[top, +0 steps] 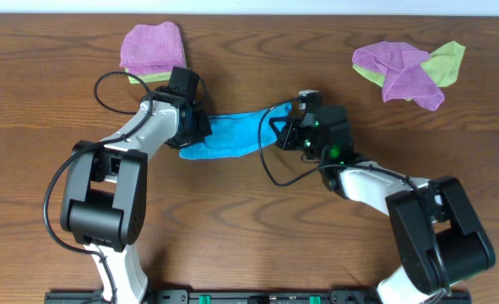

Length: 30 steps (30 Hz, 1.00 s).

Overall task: Fold the cloth
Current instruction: 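Carry the right end leftward over the strip toward the left gripper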

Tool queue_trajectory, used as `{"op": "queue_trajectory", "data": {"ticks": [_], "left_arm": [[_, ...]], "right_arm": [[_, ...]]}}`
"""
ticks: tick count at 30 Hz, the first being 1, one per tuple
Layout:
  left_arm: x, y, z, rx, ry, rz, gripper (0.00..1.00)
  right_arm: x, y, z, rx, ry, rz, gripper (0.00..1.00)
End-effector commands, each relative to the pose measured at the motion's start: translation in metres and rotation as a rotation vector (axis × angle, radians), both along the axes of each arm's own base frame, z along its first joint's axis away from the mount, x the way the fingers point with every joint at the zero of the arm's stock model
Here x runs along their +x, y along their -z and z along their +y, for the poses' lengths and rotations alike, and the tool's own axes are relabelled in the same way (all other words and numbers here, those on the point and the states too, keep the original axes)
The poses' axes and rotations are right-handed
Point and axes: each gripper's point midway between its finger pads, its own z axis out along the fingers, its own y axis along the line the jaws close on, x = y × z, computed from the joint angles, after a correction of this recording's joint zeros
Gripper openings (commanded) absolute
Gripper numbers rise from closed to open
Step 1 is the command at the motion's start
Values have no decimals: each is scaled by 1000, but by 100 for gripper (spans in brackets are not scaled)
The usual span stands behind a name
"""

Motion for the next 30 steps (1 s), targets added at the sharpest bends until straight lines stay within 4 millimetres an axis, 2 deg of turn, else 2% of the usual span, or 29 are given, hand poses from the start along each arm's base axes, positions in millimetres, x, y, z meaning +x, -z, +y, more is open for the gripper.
{"op": "queue_trajectory", "data": {"ticks": [1,6,11,15,21,30], "left_arm": [[-7,12,-5,-17,22,46,6],[-8,10,-8,-34,26,47,6],[-4,-2,-8,-35,46,12,5],[1,-22,-8,-39,55,-43,6],[7,-53,-9,-49,59,-120,6],[6,-83,4,-7,60,-184,6]], "right_arm": [[-3,-11,19,-23,-53,-51,1],[-3,-25,50,-97,-109,-82,1],[2,-42,67,-171,-138,-113,1],[4,-49,73,-186,-142,-118,1],[-2,-49,80,-186,-160,-119,1],[-4,-49,83,-191,-162,-122,1]]}}
